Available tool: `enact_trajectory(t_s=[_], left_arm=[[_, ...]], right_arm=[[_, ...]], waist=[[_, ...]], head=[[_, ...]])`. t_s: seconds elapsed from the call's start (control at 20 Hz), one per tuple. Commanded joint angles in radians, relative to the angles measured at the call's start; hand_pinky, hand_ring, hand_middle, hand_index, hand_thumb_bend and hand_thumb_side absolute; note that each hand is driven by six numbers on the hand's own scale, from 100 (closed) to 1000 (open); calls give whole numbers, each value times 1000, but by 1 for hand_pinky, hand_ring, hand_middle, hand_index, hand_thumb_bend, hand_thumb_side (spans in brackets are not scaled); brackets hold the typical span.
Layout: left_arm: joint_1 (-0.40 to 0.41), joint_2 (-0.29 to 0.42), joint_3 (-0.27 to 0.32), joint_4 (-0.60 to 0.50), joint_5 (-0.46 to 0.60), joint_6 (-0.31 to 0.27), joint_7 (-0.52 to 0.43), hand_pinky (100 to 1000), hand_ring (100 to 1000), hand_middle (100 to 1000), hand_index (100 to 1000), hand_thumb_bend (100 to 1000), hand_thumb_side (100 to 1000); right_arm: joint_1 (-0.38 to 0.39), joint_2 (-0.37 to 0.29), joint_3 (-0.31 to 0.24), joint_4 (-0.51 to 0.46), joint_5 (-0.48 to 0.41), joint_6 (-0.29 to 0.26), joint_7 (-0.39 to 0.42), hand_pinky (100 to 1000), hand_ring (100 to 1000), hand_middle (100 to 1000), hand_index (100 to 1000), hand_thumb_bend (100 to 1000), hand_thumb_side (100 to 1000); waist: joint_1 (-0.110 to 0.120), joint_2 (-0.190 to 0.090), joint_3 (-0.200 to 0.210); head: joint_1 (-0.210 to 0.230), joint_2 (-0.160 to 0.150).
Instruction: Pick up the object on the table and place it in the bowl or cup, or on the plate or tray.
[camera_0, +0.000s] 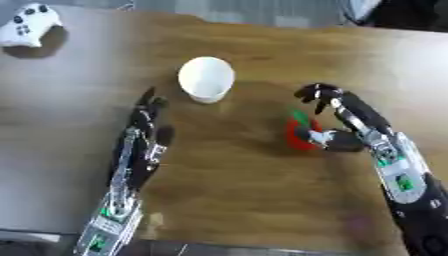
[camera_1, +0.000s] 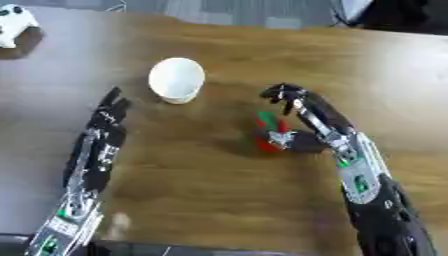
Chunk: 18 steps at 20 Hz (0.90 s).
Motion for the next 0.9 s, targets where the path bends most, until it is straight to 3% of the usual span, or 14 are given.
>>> enact_trajectory(t_s=[0.05,0.3,0.55,0.9], left_arm=[[-11,8,-6,-15,2,-3,-7,1000,1000,1000,814,629,769],[-15,7,-9,-16,3,-4,-12,1000,1000,1000,814,629,769],[-12,6,-8,-17,2,-4,-13,1000,1000,1000,815,628,770],[1,3,-5,-16,-4,-6,-12,1000,1000,1000,815,627,770]], right_arm=[[-24,8,6,9,35,-17,2,534,731,792,860,616,826],[-25,29,4,47,88,-30,4,534,730,791,856,620,812],[-36,15,0,67,88,-44,-8,528,723,784,842,636,818],[-83,-52,15,117,-56,-104,30,506,704,770,817,659,803]], waist=[[1,-8,3],[1,-3,10],[4,-1,11],[11,1,6]], head=[[18,0],[21,0],[-1,0],[-66,0]])
